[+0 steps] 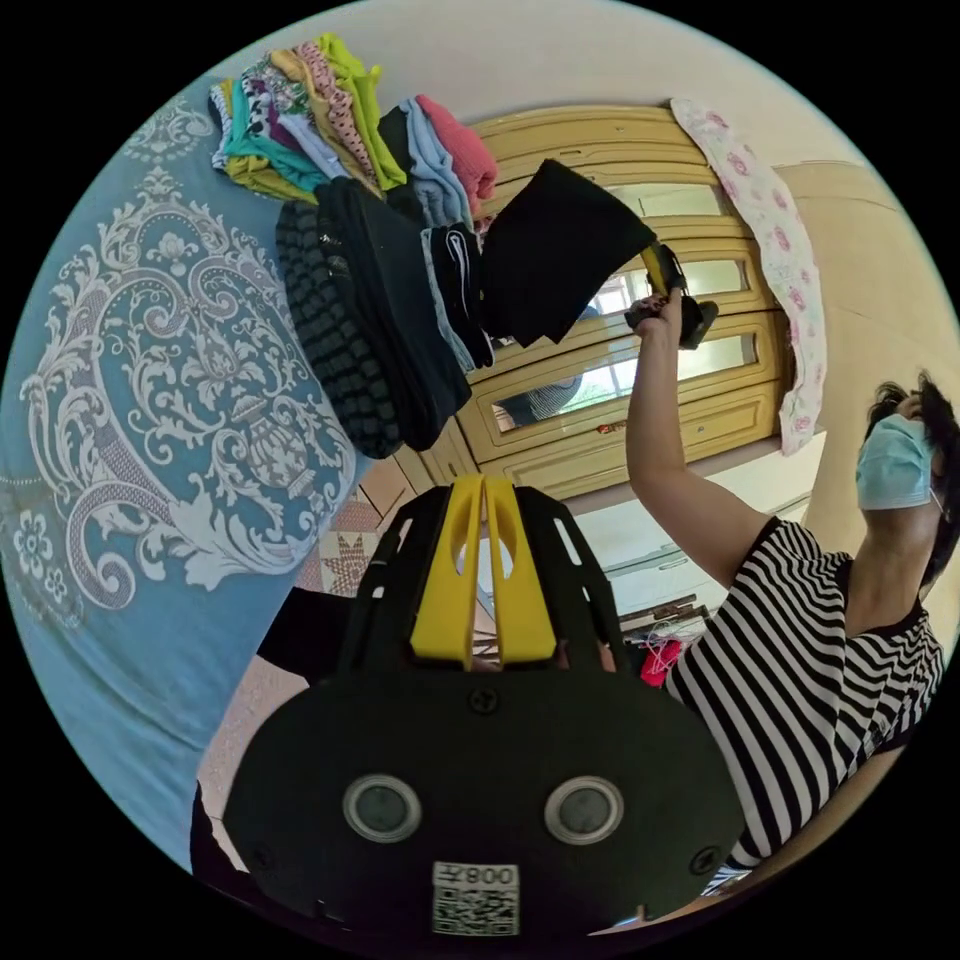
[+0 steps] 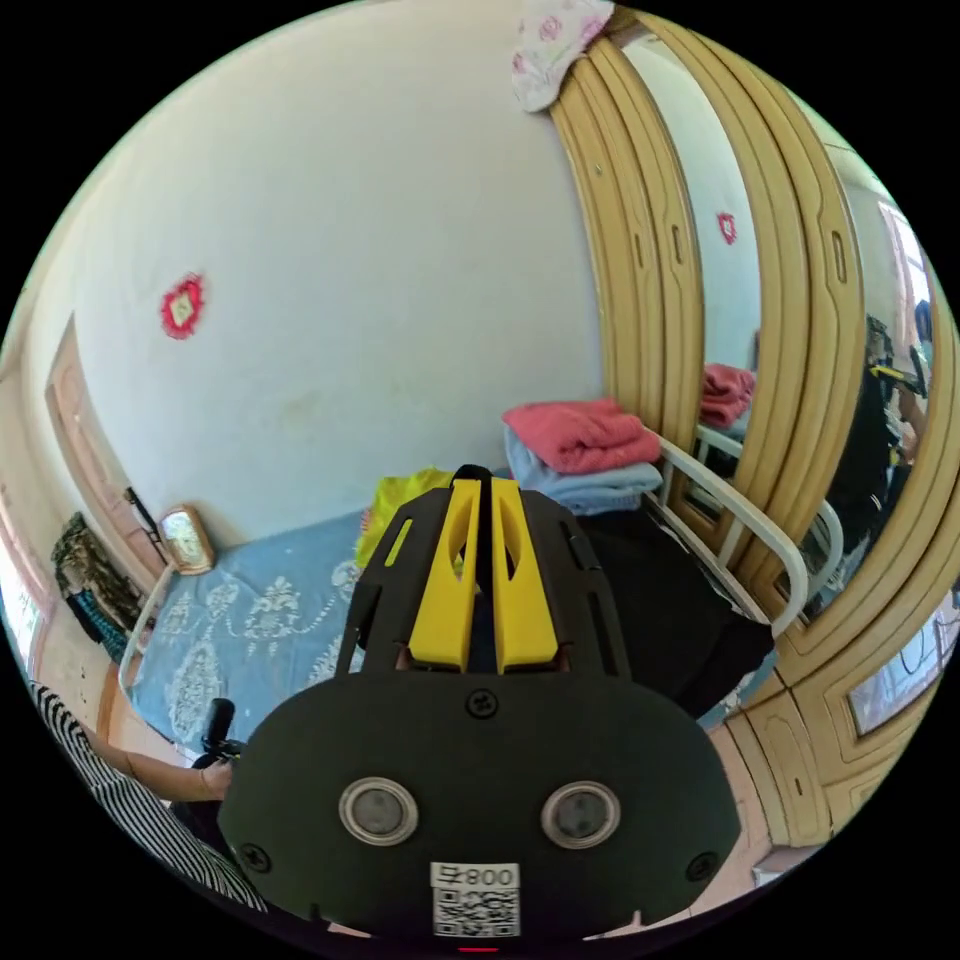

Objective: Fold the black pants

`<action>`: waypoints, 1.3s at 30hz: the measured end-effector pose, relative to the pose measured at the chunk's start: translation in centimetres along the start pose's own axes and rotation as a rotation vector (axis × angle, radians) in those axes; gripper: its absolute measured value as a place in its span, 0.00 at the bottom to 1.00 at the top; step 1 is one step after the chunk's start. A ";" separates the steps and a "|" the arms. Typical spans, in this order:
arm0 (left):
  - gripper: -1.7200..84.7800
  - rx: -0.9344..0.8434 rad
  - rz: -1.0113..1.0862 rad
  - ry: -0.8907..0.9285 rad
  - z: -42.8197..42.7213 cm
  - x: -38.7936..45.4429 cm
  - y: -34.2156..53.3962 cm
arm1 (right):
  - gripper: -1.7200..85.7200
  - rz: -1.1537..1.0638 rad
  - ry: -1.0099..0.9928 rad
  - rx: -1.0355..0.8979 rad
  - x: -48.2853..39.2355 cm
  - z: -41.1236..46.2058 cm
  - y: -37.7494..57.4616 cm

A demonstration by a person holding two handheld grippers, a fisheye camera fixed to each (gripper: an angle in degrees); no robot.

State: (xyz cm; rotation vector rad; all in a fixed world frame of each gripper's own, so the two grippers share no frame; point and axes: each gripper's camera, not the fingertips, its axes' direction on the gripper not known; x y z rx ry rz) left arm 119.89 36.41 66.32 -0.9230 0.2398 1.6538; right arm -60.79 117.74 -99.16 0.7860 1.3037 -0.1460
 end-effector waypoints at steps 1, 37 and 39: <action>0.03 0.008 0.006 -0.001 -0.6 0.8 0.5 | 0.04 -0.025 -0.049 0.025 -2.2 -1.9 -1.0; 0.17 0.896 0.239 -0.546 -41.3 44.4 51.3 | 0.04 -0.466 -0.961 -0.014 -60.4 -25.2 -6.0; 0.19 0.871 0.250 -0.587 -42.0 46.0 52.2 | 0.04 -0.491 -0.972 -0.029 -62.7 -25.5 -5.7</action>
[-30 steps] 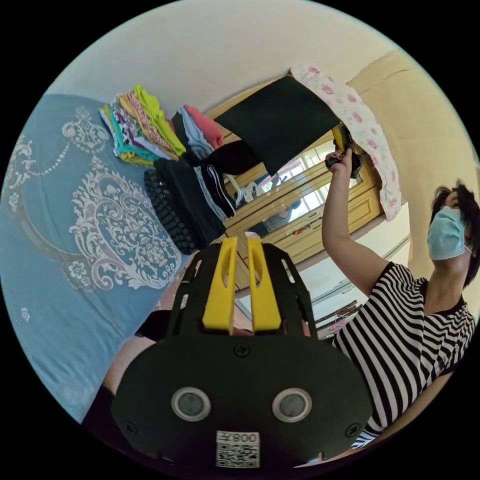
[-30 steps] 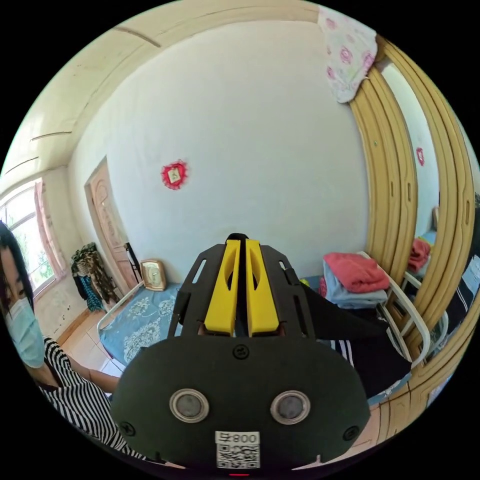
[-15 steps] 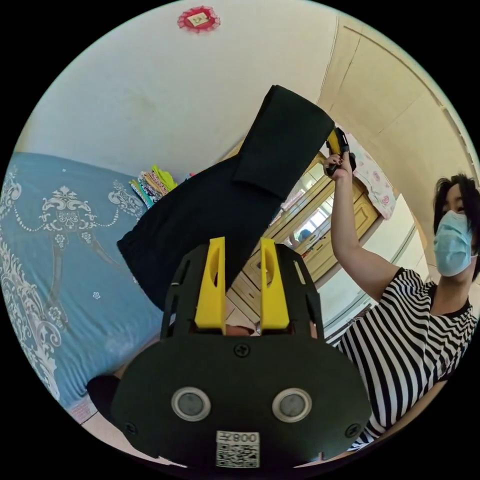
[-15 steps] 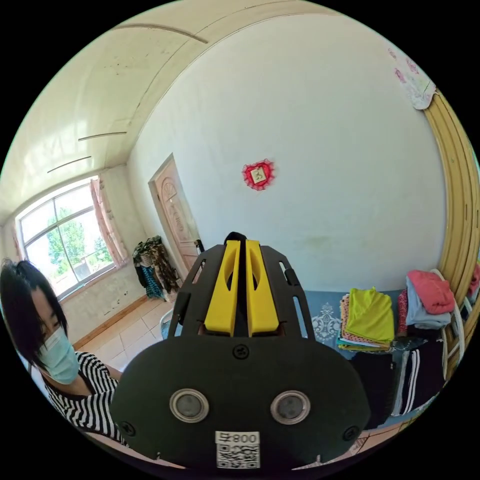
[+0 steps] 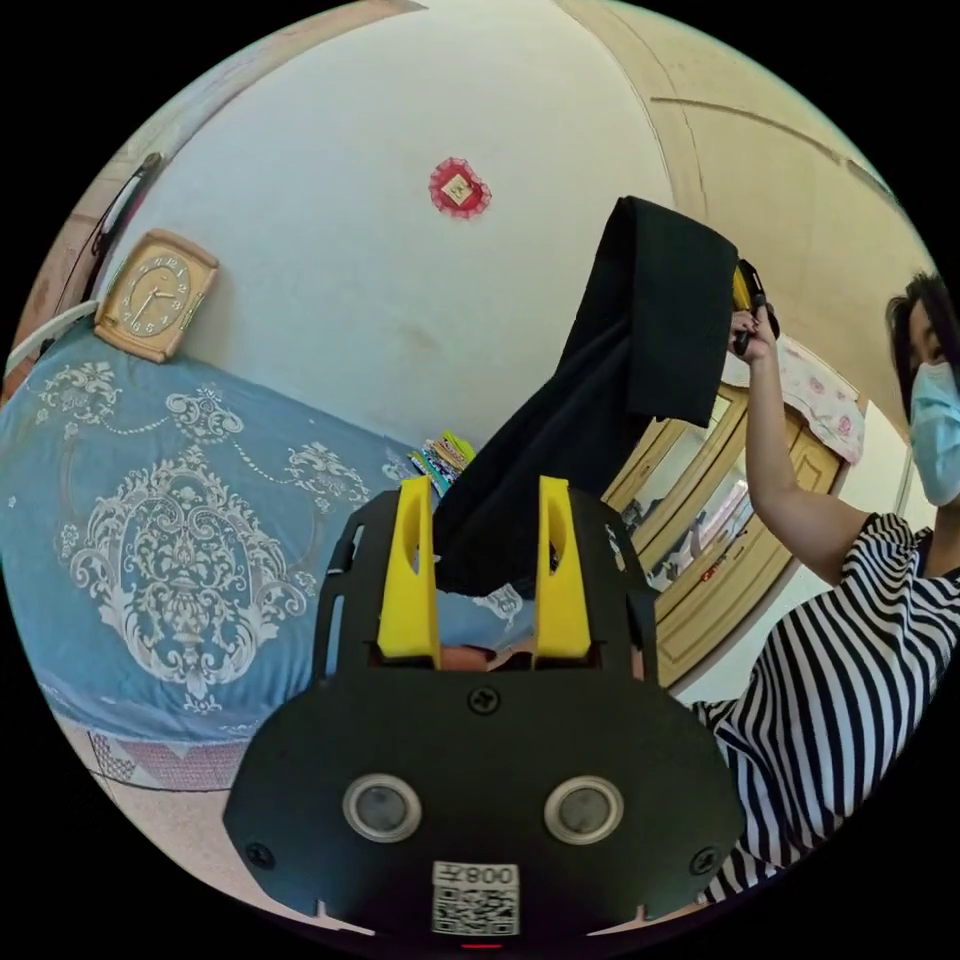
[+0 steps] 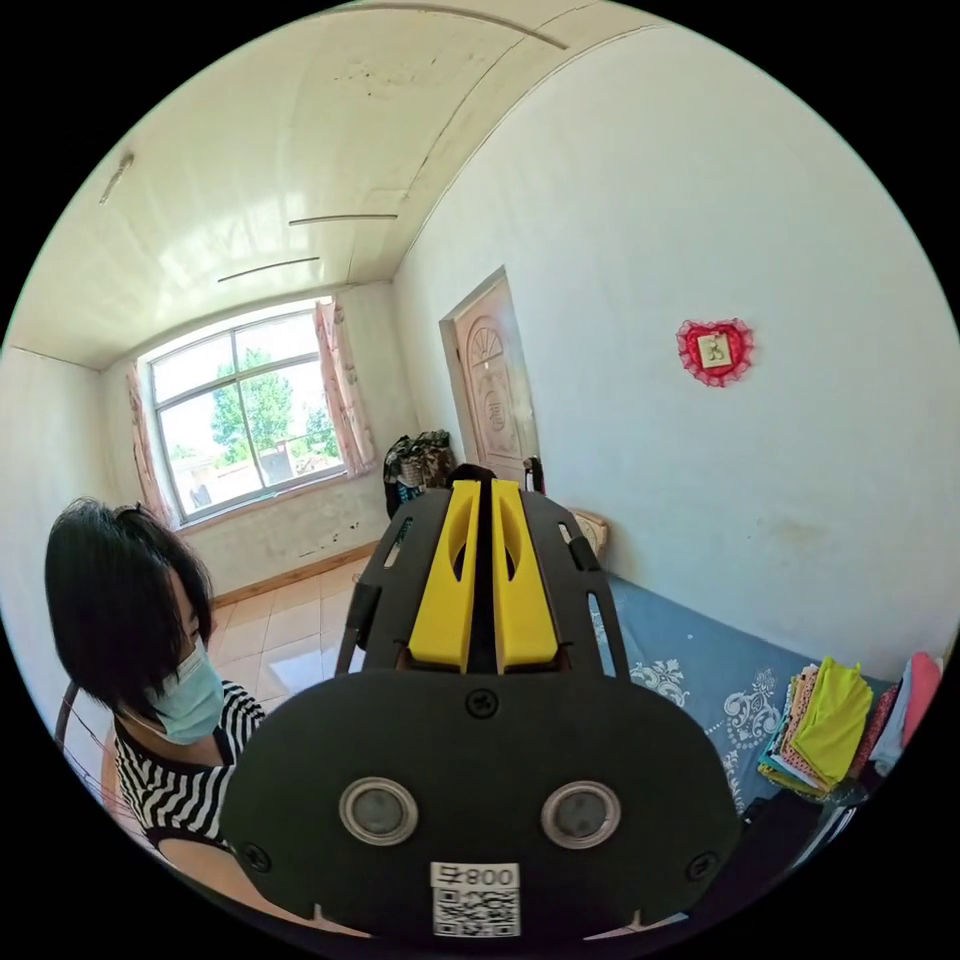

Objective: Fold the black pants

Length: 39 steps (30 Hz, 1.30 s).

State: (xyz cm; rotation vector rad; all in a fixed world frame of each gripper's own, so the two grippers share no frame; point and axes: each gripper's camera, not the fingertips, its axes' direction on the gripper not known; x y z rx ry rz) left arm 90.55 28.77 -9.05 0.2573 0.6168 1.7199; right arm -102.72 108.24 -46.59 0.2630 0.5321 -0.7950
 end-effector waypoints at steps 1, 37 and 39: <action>0.19 -0.010 0.001 0.002 -0.1 0.2 -0.2 | 0.04 -0.004 -0.001 -0.011 -0.7 1.0 -0.4; 0.04 -0.216 0.215 -0.314 -21.3 16.3 -8.8 | 0.04 0.376 0.123 -0.143 16.2 11.1 6.9; 0.04 -0.224 0.225 -0.432 -23.0 15.3 -11.1 | 0.04 0.468 0.094 -0.169 20.1 13.2 8.7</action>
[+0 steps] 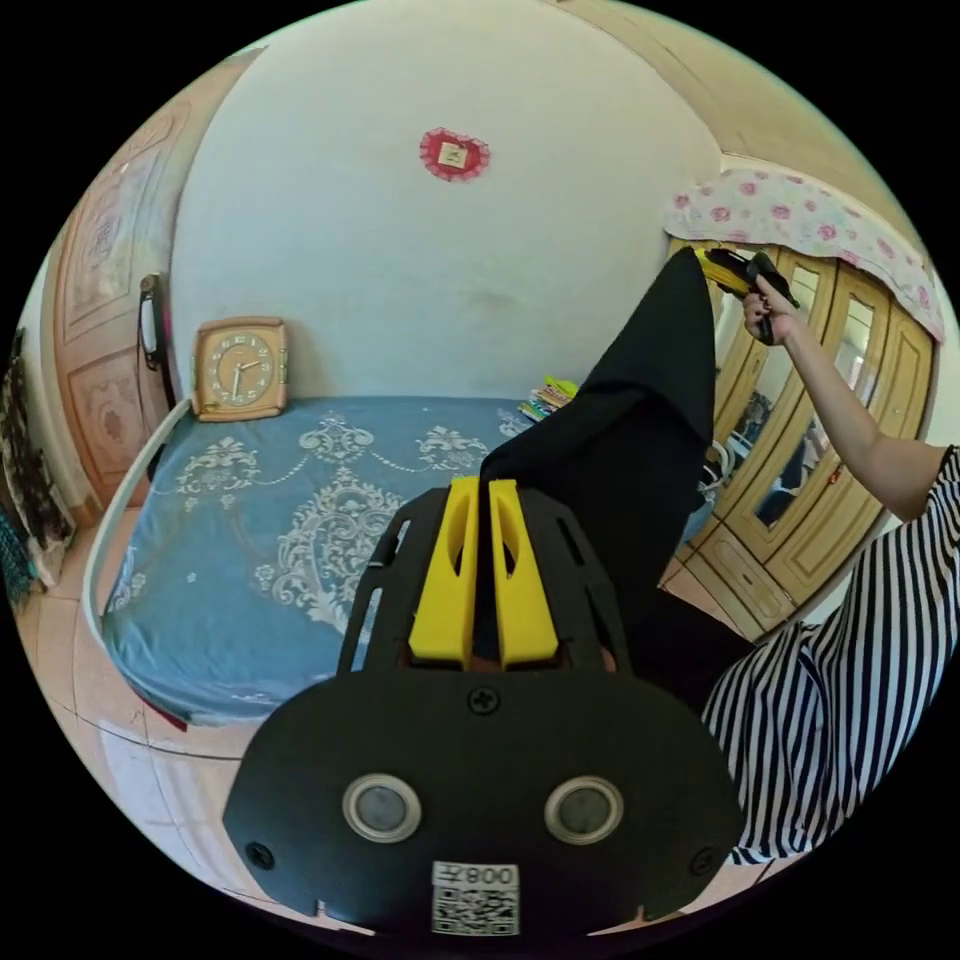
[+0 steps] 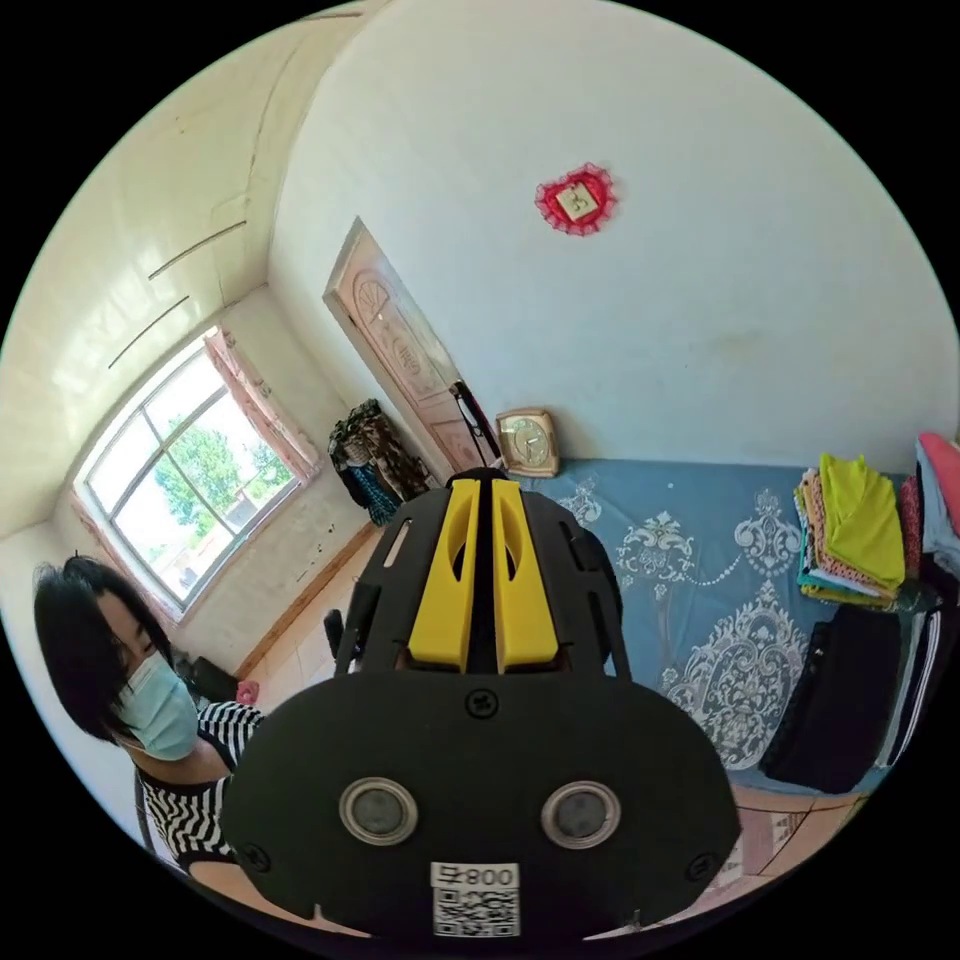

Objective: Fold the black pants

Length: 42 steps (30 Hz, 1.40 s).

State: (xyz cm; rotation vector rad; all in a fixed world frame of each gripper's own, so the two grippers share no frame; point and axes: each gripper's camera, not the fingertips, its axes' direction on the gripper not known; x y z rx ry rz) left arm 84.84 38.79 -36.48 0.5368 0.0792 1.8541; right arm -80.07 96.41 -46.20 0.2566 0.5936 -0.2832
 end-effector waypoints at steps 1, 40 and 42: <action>0.04 -0.003 -0.002 -0.022 -0.3 -0.5 -0.5 | 0.04 0.061 -0.032 -0.010 2.6 1.8 -0.4; 0.04 -0.576 -0.180 0.074 8.5 -13.5 -5.4 | 0.03 -0.274 0.508 -0.998 26.7 56.0 10.3; 0.04 -0.532 -0.187 0.062 7.4 -14.6 -6.5 | 0.03 -0.267 0.525 -0.976 28.0 54.6 8.9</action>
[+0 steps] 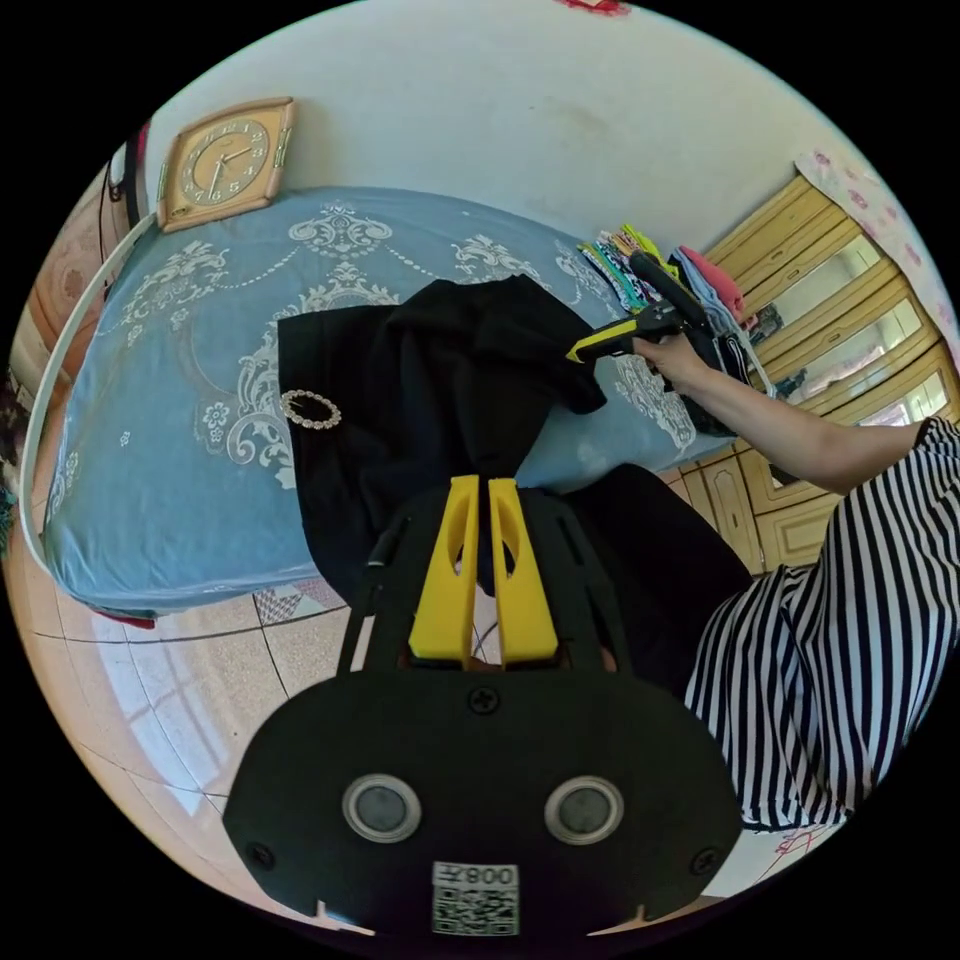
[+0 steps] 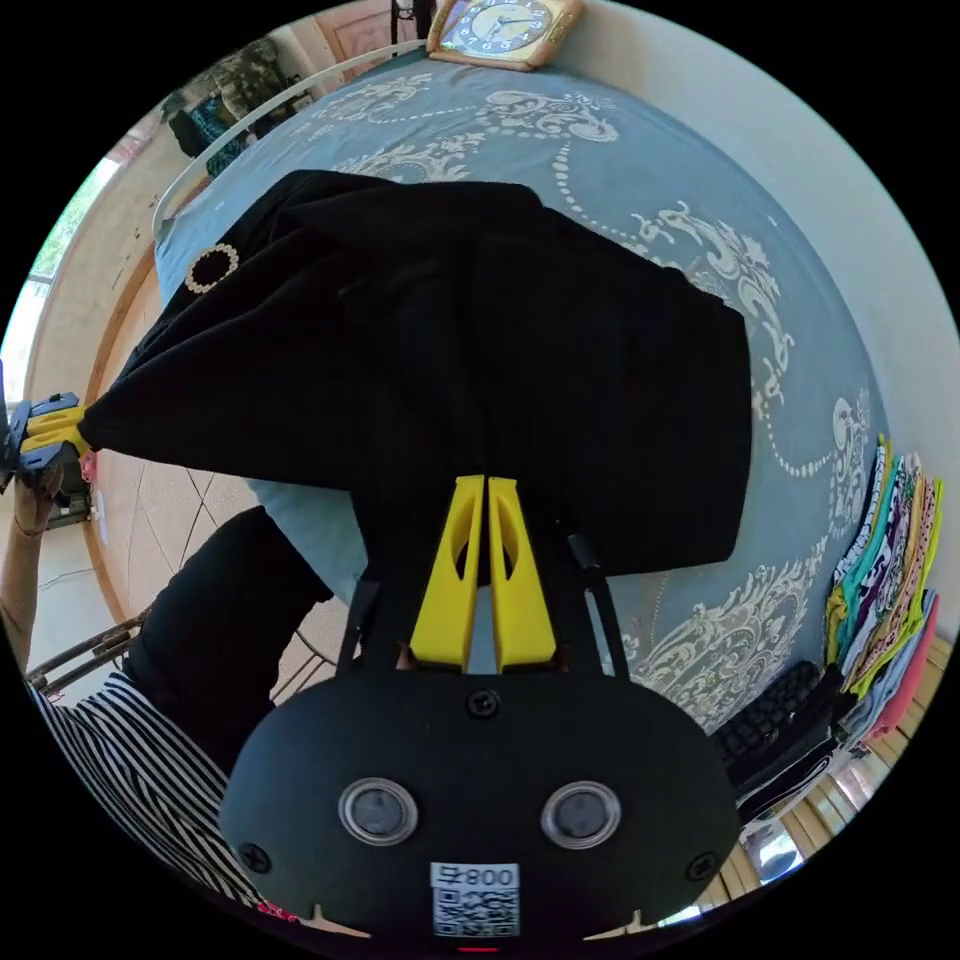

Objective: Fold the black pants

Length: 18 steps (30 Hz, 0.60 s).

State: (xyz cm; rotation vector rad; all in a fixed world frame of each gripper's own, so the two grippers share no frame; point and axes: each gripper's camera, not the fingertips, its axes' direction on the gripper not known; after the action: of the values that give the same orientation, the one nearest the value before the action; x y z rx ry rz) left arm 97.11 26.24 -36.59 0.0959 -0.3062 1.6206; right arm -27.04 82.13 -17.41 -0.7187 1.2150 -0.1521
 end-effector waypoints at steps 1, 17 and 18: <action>0.04 0.011 -0.002 -0.002 -0.4 -0.2 -0.1 | 0.03 0.007 0.029 0.021 1.6 -1.1 0.3; 0.04 0.082 -0.036 0.012 -4.7 -2.9 -2.1 | 0.12 0.756 -0.087 0.279 31.0 -5.6 17.1; 0.04 0.074 -0.045 0.012 -4.9 -3.1 -2.1 | 0.12 0.774 -0.222 0.266 31.0 -1.8 18.5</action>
State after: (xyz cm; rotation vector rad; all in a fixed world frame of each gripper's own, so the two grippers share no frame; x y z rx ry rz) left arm 100.03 24.56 -41.74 0.1482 -0.2334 1.5873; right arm -22.10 80.97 -53.17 -0.0023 1.1532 0.3933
